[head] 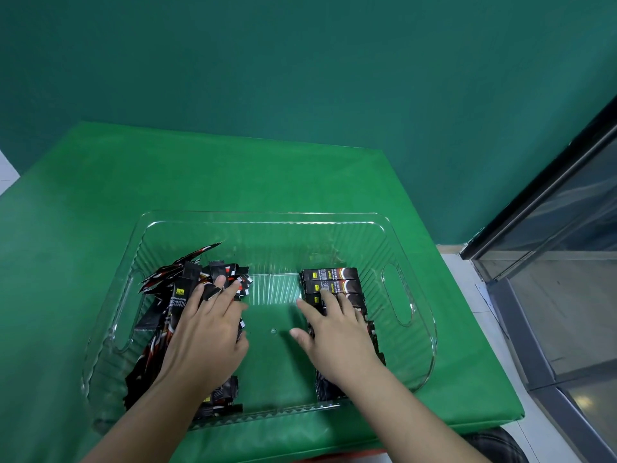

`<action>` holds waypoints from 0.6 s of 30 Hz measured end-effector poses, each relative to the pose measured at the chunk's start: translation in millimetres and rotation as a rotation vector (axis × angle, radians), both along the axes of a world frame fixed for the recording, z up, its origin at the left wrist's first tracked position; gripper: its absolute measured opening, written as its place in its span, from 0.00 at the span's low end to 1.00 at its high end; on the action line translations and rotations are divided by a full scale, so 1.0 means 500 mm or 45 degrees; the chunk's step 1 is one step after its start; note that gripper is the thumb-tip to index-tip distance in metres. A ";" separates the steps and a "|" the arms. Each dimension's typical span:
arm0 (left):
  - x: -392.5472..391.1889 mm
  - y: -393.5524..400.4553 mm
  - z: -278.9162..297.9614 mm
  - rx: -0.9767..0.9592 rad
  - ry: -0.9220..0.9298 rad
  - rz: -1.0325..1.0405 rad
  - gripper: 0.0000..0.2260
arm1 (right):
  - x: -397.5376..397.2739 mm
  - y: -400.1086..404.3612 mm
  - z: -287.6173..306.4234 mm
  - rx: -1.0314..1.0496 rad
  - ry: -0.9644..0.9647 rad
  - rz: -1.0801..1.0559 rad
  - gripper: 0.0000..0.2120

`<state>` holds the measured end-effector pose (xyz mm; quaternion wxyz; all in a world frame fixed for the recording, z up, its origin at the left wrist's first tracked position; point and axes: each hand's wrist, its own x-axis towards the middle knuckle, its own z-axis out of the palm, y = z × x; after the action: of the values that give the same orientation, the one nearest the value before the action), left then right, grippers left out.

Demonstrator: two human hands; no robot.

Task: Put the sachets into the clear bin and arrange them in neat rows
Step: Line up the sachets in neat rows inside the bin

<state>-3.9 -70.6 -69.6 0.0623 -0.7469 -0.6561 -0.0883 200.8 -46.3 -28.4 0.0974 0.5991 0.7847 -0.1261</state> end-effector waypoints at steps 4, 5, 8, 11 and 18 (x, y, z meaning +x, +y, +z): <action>0.000 0.002 0.002 -0.027 0.004 -0.007 0.13 | -0.001 -0.005 -0.004 -0.106 -0.042 -0.019 0.28; -0.001 0.002 0.002 -0.036 0.005 -0.005 0.14 | 0.000 -0.006 -0.006 -0.101 -0.030 -0.023 0.28; -0.001 0.001 0.002 -0.037 0.001 -0.006 0.14 | 0.002 -0.007 -0.008 -0.083 0.010 -0.024 0.28; 0.000 0.000 0.003 -0.035 0.000 0.000 0.14 | 0.001 -0.007 -0.007 -0.089 0.051 -0.023 0.27; -0.001 0.000 0.001 -0.076 0.014 0.006 0.14 | 0.002 -0.010 -0.005 -0.046 0.100 -0.025 0.27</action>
<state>-4.3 -70.5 -69.1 0.0437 -0.7472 -0.6600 -0.0642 201.9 -51.5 -30.6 0.0760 0.5996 0.7795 -0.1647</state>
